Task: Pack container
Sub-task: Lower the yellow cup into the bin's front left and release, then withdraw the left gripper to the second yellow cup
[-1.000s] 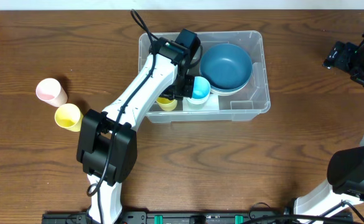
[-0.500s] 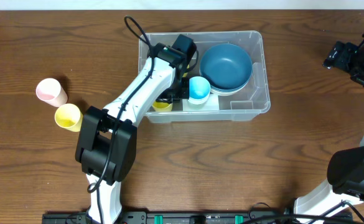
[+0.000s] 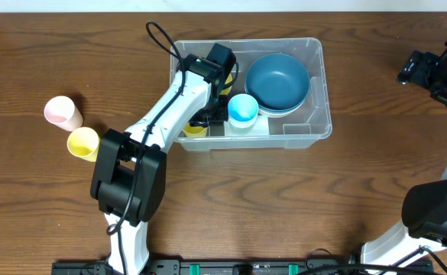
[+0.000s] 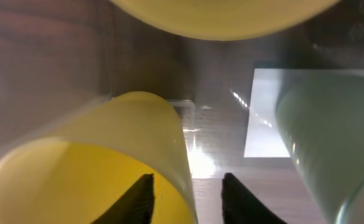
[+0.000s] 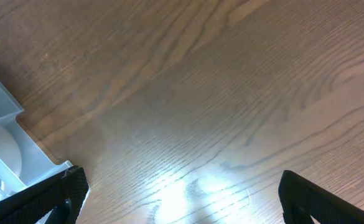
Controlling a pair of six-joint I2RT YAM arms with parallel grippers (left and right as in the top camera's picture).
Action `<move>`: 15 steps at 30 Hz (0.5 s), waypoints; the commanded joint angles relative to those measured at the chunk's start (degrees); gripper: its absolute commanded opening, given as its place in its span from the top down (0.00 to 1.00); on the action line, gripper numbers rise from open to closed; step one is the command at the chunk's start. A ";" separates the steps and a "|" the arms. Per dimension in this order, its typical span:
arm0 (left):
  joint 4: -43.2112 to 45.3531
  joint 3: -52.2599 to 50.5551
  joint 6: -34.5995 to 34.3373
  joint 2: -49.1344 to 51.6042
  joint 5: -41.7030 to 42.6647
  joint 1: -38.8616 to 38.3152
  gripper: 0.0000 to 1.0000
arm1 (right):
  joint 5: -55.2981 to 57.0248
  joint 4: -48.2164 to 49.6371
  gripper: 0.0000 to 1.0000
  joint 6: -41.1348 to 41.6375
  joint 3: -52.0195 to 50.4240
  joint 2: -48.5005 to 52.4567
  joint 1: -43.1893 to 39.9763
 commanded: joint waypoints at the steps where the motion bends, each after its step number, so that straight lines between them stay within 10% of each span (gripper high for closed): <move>1: -0.31 -0.09 -0.35 -0.07 -0.15 0.31 0.58 | -0.02 -0.04 0.01 0.81 -0.04 0.13 -0.22; 15: -3.39 8.04 4.28 -16.87 3.26 0.35 0.40 | -0.02 -0.04 0.01 0.81 -0.04 0.13 -0.22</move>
